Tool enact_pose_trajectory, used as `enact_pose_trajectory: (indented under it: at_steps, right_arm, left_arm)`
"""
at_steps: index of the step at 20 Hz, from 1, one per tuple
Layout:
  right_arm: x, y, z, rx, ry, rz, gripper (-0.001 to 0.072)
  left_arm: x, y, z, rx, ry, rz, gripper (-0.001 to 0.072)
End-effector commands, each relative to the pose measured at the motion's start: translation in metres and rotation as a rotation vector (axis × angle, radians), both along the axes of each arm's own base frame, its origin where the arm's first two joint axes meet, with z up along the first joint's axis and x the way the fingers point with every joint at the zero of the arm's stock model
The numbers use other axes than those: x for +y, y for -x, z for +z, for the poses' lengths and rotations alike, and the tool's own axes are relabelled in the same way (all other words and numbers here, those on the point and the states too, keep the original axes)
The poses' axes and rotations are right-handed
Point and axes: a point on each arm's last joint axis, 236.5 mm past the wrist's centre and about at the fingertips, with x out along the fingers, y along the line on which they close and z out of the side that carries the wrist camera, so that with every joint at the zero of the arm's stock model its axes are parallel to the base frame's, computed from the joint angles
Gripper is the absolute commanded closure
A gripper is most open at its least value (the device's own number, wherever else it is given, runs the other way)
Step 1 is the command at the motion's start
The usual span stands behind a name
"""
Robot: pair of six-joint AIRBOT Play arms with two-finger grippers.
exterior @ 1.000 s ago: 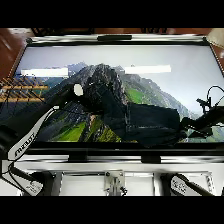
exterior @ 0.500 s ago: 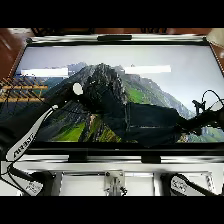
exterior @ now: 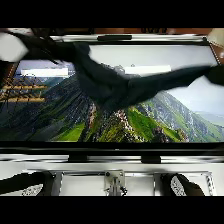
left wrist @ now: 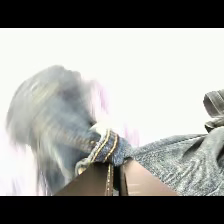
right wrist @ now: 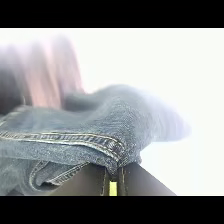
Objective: Fold the shirts.
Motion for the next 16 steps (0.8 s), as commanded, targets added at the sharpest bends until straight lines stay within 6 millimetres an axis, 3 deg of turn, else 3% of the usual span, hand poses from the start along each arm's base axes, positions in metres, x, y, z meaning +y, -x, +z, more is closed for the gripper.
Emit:
enact_pose_trajectory:
  at_steps: [1,2,4,5,7,9,10,12,16]
  right_arm:
    - [0.035,0.075,0.185,-0.549,0.063,-0.022,0.062]
    - [0.044,0.094,0.201,-0.594,0.072,-0.018,0.062]
    - [0.058,0.12,0.208,-0.611,0.086,0.0,0.062]
    - [0.062,0.125,0.199,-0.577,0.099,0.013,0.062]
    - [0.06,0.122,0.162,-0.416,0.112,0.016,0.062]
    - [0.042,0.112,0.099,-0.148,0.13,-0.004,0.062]
    - [0.027,0.109,0.058,0.025,0.13,-0.03,0.062]
    - [-0.002,0.101,-0.017,0.288,0.072,-0.118,0.062]
    - [-0.009,0.093,-0.155,0.572,-0.017,-0.098,0.062]
  left_arm:
    - [0.061,0.101,0.206,-0.489,0.295,0.065,0.0657]
    - [0.074,0.134,0.235,-0.561,0.371,0.057,0.0657]
    - [0.094,0.179,0.251,-0.616,0.403,0.052,0.0657]
    - [0.099,0.19,0.247,-0.606,0.397,0.054,0.0657]
    - [0.104,0.191,0.215,-0.503,0.331,0.075,0.0657]
    - [0.106,0.171,0.159,-0.322,0.212,0.12,0.0657]
    - [0.106,0.16,0.127,-0.226,0.151,0.14,0.0657]
    - [0.098,0.135,0.051,-0.017,0.036,0.158,0.0657]
    - [0.078,0.101,-0.112,0.346,-0.08,0.2,0.0657]
